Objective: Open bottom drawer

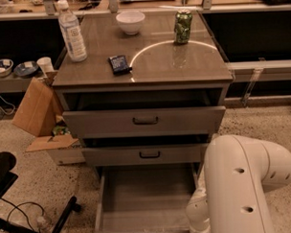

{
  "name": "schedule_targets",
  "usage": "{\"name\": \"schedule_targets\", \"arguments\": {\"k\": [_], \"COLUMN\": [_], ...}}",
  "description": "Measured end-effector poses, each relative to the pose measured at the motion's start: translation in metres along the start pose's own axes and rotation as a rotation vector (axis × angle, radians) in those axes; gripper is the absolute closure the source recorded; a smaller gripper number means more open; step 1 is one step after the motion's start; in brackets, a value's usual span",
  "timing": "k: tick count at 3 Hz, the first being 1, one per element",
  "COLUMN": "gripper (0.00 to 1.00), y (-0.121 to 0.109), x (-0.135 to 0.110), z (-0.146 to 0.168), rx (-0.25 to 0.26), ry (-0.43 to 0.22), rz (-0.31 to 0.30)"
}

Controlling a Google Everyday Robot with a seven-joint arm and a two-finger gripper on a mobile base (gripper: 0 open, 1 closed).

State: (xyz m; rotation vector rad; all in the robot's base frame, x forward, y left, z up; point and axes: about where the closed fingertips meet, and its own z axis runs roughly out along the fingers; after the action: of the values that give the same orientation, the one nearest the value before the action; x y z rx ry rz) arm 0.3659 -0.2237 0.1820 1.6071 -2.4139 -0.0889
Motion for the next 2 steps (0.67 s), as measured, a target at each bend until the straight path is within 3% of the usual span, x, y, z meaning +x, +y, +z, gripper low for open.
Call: {"name": "schedule_targets", "arguments": {"k": [1, 2], "gripper": [1.00, 1.00], "y": [0.005, 0.013], "x": [0.009, 0.023], "z": [-0.001, -0.001], "rx": [-0.007, -0.021], "ry": [0.013, 0.026], "rz": [0.017, 0.044]}}
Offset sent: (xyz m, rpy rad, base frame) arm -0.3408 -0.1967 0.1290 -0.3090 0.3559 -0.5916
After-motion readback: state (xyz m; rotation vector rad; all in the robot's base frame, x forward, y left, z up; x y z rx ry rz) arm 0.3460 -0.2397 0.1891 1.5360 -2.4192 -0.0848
